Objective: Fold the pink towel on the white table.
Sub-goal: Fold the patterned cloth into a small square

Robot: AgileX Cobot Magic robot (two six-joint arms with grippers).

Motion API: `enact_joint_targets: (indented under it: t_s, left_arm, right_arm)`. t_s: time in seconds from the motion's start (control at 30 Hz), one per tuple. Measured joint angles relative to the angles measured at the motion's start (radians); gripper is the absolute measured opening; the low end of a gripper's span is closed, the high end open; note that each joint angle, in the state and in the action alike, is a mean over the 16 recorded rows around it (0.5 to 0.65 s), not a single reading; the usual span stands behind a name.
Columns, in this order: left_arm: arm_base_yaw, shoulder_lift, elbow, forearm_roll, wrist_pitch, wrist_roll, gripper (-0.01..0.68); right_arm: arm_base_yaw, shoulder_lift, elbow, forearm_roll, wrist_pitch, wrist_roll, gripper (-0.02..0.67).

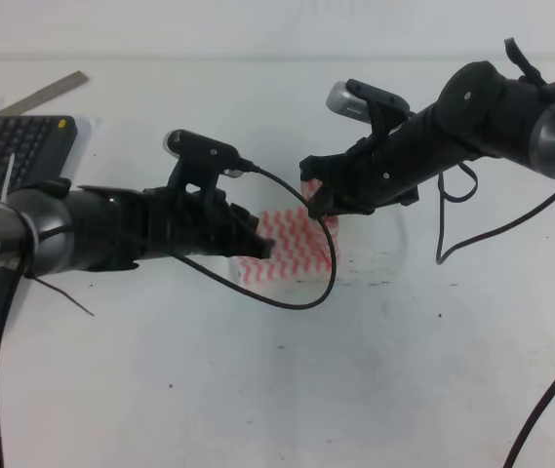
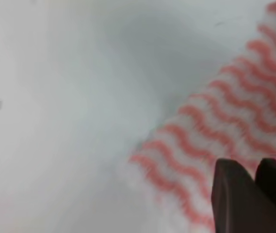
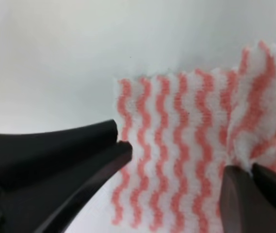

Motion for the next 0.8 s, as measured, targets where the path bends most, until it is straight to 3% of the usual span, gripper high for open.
enact_joint_targets:
  t_s: [0.8]
  left_arm:
    - [0.016,0.040,0.037,-0.003,0.038,-0.040,0.087]
  right_arm:
    - [0.000,-0.002,0.000,0.002,0.015,-0.001,-0.012]
